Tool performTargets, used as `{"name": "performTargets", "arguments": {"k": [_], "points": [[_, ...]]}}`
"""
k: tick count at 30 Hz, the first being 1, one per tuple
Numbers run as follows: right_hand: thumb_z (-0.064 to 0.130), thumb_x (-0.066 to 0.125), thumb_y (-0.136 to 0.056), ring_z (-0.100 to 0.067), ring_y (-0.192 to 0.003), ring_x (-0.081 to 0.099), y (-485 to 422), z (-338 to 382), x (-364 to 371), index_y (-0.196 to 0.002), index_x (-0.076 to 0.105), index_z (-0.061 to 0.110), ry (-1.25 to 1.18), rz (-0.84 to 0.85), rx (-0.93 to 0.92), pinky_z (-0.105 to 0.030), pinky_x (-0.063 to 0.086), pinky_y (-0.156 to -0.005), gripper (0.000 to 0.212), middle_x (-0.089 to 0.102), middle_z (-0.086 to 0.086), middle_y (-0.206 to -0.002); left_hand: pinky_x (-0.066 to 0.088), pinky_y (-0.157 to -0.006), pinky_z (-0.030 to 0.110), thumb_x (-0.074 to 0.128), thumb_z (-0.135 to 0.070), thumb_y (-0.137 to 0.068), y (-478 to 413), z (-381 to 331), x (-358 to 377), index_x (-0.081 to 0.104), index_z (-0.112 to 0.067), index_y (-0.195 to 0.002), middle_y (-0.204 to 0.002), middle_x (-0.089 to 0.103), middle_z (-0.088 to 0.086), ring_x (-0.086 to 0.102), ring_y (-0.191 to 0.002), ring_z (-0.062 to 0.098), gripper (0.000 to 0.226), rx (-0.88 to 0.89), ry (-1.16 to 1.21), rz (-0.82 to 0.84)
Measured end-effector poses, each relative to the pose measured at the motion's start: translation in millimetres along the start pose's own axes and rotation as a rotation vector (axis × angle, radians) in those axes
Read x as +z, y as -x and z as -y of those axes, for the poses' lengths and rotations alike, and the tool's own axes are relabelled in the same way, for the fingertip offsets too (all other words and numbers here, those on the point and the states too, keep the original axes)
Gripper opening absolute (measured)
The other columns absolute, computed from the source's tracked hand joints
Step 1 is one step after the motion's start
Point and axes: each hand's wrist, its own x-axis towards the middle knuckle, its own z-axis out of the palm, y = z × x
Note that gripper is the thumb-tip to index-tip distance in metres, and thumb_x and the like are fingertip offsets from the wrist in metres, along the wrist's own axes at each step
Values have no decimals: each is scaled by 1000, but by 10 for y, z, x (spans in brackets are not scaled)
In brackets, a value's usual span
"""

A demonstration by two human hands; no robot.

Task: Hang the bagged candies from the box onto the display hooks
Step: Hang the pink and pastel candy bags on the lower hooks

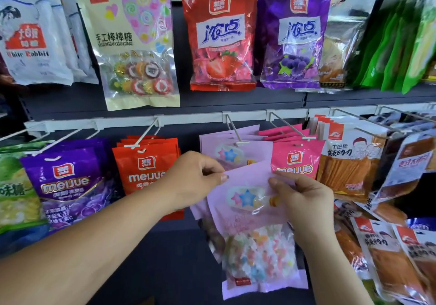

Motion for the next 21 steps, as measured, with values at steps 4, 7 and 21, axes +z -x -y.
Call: {"name": "performTargets", "arguments": {"k": [4, 7, 21], "points": [[-12, 75, -81, -19, -61, 66, -69, -13, -185, -71, 80, 16, 114, 238, 48, -32, 54, -63, 30, 77, -10, -69, 47, -65, 28, 72, -16, -92, -6, 180, -25, 75, -13, -78, -69, 69, 4, 56, -63, 7, 14, -67, -7, 22], [-13, 76, -79, -27, -70, 68, -97, -52, -215, -73, 81, 12, 128, 247, 88, -41, 56, -72, 26, 76, -18, -75, 52, -67, 30, 72, -19, -92, 117, 302, 82, 76, -21, -80, -71, 72, -6, 61, -64, 3, 13, -108, -86, 122], [0, 74, -88, -34, -77, 75, 12, 88, -45, -85, 76, 9, 94, 187, 6, -47, 63, -68, 10, 77, -12, -78, 57, -76, 38, 71, -23, -93, -136, 45, 68, 78, -17, -86, -79, 76, -5, 72, -80, 14, 12, 65, -109, -92]]}}
